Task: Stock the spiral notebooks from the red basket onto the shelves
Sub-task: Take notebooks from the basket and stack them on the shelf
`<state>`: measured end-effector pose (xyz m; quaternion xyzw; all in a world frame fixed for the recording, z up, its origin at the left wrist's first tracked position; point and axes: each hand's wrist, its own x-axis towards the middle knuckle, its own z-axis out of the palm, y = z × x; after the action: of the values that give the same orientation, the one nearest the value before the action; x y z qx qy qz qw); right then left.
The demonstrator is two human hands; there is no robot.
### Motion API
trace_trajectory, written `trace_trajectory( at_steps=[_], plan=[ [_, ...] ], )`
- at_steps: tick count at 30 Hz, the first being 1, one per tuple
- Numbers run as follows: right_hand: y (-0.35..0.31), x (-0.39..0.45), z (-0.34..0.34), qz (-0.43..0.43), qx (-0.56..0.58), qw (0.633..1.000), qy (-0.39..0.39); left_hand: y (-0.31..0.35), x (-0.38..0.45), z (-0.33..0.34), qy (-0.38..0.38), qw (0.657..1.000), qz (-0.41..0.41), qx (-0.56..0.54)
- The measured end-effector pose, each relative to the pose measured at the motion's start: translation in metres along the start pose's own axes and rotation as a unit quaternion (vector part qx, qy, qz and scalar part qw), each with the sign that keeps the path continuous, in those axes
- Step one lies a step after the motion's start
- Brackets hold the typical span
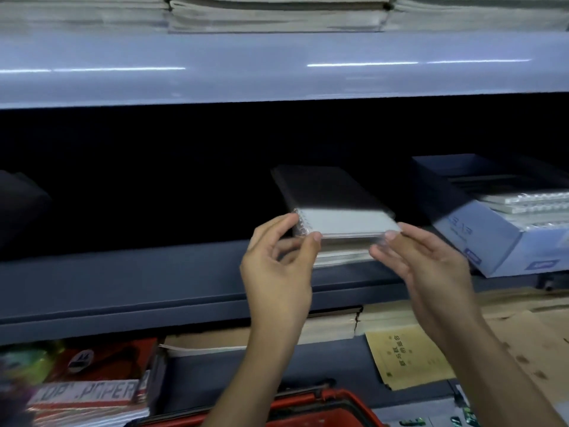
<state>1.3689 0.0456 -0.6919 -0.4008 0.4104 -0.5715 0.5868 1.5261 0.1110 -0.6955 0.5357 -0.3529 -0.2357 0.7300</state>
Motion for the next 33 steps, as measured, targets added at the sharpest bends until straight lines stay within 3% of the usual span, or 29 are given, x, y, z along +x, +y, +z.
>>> trace_trajectory(
  at_steps=[7,13,26,30,33],
  plan=[
    [0.013,0.028,0.022,-0.029,-0.03,0.998,0.053,-0.004,0.026,0.012,0.053,0.998,-0.024,0.038],
    [0.016,0.05,0.036,0.003,-0.023,0.995,0.094,-0.007,0.041,0.02,0.027,0.997,-0.052,0.052],
    [0.03,-0.048,0.017,-0.08,-0.184,0.979,-0.026,0.001,-0.017,-0.045,-0.001,0.996,-0.029,0.081],
    [0.052,-0.086,-0.006,-0.04,-0.215,0.975,-0.05,-0.019,-0.055,-0.072,0.008,0.994,-0.068,0.081],
    [0.086,-0.112,-0.027,0.045,-0.259,0.963,-0.06,-0.054,-0.092,-0.089,-0.008,0.991,-0.112,0.07]
  ],
)
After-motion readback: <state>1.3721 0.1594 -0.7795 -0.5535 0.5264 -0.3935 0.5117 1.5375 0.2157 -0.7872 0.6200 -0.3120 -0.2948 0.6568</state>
